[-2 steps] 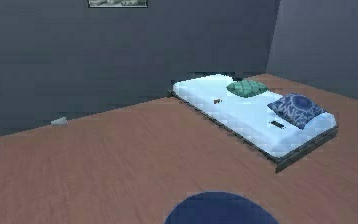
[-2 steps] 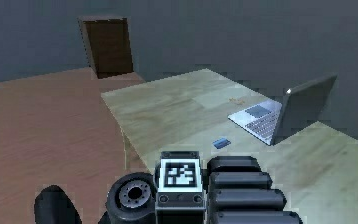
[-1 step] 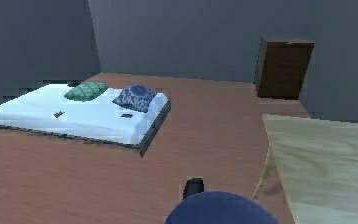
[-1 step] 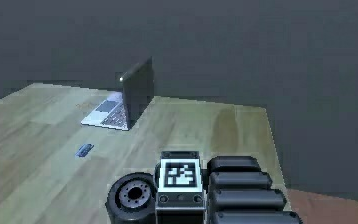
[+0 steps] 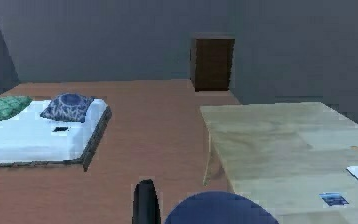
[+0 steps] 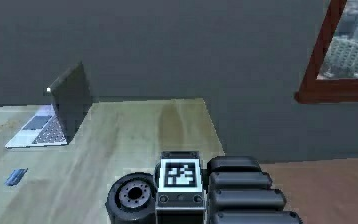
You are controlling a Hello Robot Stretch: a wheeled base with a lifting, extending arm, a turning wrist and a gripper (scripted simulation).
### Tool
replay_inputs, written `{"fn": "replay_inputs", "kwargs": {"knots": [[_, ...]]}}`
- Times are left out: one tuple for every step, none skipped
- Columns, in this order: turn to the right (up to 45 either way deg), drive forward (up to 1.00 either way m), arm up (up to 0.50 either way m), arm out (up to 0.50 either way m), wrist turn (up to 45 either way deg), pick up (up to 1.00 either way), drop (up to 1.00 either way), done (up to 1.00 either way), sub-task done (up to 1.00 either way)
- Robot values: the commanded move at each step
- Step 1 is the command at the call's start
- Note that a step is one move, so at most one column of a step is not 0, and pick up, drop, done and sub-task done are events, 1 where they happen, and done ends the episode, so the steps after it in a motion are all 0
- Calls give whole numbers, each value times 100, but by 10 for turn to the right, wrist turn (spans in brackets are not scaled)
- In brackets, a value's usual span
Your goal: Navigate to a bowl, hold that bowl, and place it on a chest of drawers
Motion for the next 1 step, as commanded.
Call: {"fn": "replay_inputs", "kwargs": {"knots": [[-450, 0, 0, 0, 0, 0, 0, 0, 0]]}}
